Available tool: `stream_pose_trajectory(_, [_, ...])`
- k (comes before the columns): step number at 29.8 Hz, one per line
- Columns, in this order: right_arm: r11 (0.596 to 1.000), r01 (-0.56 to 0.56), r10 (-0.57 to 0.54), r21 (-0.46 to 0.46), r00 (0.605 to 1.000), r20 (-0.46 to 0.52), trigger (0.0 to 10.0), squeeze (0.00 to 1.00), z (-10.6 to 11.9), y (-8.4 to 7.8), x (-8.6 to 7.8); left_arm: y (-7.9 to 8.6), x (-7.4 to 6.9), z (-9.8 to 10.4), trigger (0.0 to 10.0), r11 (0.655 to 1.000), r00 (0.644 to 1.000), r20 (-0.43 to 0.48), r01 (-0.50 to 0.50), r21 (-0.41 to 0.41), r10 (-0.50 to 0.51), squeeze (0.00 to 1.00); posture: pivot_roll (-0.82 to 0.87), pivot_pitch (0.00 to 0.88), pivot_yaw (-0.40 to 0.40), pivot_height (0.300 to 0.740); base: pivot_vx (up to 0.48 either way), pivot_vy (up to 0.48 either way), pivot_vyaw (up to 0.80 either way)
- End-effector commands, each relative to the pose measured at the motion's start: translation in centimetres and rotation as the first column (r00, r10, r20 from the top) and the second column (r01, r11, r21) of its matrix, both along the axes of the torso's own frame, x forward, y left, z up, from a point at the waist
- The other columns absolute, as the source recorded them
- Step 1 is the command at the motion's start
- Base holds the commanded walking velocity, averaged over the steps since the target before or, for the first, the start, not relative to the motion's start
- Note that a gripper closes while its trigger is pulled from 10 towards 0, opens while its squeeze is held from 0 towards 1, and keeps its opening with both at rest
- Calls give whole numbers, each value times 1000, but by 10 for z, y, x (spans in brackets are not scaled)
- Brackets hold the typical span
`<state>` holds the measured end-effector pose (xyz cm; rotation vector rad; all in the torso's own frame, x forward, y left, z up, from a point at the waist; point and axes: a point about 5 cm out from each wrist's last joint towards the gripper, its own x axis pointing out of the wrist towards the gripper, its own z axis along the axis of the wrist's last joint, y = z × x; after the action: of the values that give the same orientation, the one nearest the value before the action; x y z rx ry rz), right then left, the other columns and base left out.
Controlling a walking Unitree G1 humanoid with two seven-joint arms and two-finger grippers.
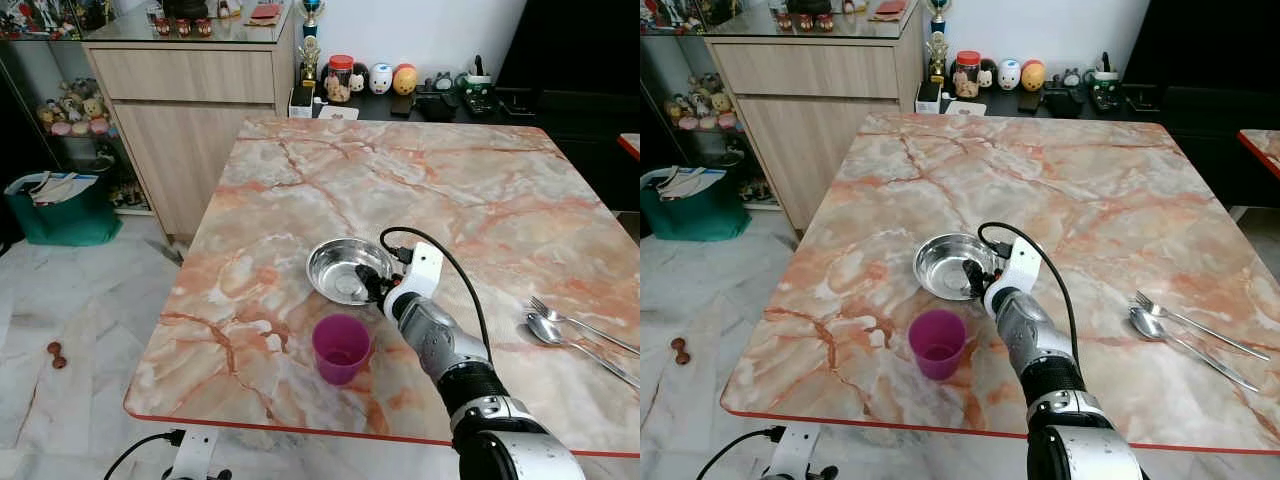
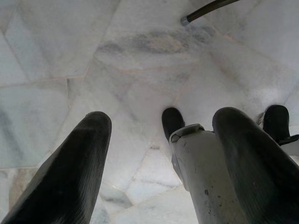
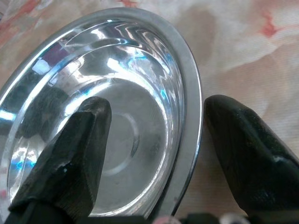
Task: Setting the table
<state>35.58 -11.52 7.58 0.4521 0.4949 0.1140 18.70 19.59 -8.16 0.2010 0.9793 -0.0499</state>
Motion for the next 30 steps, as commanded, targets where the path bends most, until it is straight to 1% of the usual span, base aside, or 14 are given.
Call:
stream_pose_trajectory(1, [1000, -4, 4, -2, 1000, 23, 10000, 0, 7, 2, 4, 1, -4, -2, 10000, 1000, 1000, -19, 10, 4, -10, 0, 50, 0, -29, 731, 0, 0, 0])
stream_pose_trajectory(2, [1000, -4, 4, -2, 1000, 23, 10000, 0, 7, 2, 4, 1, -4, -2, 10000, 1000, 1000, -19, 10, 4, -10, 0, 50, 0, -29, 731, 0, 0, 0])
stream_pose_trajectory(3, [1000, -5, 5, -2, 1000, 25, 3843, 0, 7, 2, 4, 1, -4, -2, 10000, 1000, 1000, -20, 11, 5, -11, 0, 50, 0, -29, 731, 0, 0, 0])
stream_pose_trajectory(4, [1000, -5, 5, -2, 1000, 26, 706, 0, 7, 3, 4, 1, -4, -2, 10000, 1000, 1000, -20, 12, 6, -12, 0, 50, 0, -29, 731, 0, 0, 0])
stream_pose_trajectory(5, [1000, -5, 5, -2, 1000, 27, 0, 0, 7, 3, 5, 1, -4, -2, 10000, 1000, 1000, -21, 13, 6, -13, 0, 50, 0, -29, 731, 0, 0, 0])
stream_pose_trajectory(27, [1000, -1, 1, -4, 999, 41, 0, 0, 9, 3, 5, 1, -5, -2, 10000, 1000, 1000, -23, 16, 4, -16, 0, 48, 0, -29, 731, 0, 0, 0])
stream_pose_trajectory(30, [1000, 14, -13, -5, 998, 54, 0, 0, 10, 2, 6, 1, -4, -2, 10000, 1000, 1000, -23, 17, 5, -17, 0, 48, 0, -29, 731, 0, 0, 0])
